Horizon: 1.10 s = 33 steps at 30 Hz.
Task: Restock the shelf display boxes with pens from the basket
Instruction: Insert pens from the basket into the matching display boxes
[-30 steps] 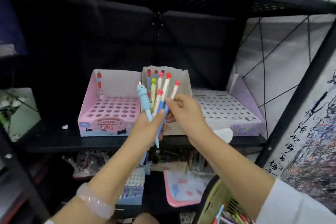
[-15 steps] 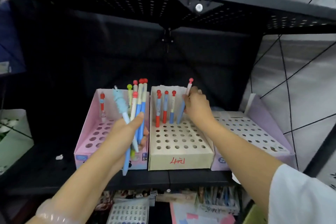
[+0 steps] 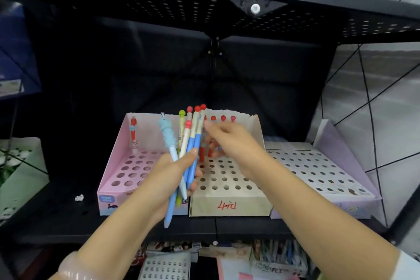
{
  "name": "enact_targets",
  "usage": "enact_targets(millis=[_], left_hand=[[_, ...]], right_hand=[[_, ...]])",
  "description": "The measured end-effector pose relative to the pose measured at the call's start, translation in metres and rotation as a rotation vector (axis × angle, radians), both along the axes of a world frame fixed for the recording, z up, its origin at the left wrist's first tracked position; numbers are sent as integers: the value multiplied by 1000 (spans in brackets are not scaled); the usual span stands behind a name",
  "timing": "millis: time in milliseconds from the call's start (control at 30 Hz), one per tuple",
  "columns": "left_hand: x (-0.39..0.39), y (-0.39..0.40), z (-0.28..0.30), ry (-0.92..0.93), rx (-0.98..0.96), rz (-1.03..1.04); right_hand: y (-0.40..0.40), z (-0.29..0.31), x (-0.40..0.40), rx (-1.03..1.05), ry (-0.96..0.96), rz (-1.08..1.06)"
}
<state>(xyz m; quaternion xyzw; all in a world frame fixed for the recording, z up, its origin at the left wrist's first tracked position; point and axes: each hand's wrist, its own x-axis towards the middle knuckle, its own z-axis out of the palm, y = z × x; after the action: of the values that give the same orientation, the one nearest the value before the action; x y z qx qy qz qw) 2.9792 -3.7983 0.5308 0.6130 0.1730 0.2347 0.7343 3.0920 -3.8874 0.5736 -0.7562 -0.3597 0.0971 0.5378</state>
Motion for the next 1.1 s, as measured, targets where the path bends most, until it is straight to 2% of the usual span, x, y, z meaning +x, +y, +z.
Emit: enact_targets(millis=[33,100,200,300,433,533,833,1100], left_hand=[[1,-4,0,2,4,-2],[2,-7,1,-14,-11,-6],[-1,-3,1,-16,-56,5],[-4,5,-2,22,-68,53],[-3,5,-4,36,-46,56],[-3,2,-5,2,-63,23],[-10,-7,-5,-30,-108,9],[-21,-12,-4,-28,-39,41]], right_hand=[[3,0,-8,-18,83,90],[6,0,-12,12,100,120],[-2,12,3,138,18,-64],[-15,20,30,222,-166,-264],[-17,-1,44,25,-343,-325],[-10,-18,44,-58,-366,-299],[1,-15,38,-140,-431,-278],[2,-13,37,-136,-463,-338]])
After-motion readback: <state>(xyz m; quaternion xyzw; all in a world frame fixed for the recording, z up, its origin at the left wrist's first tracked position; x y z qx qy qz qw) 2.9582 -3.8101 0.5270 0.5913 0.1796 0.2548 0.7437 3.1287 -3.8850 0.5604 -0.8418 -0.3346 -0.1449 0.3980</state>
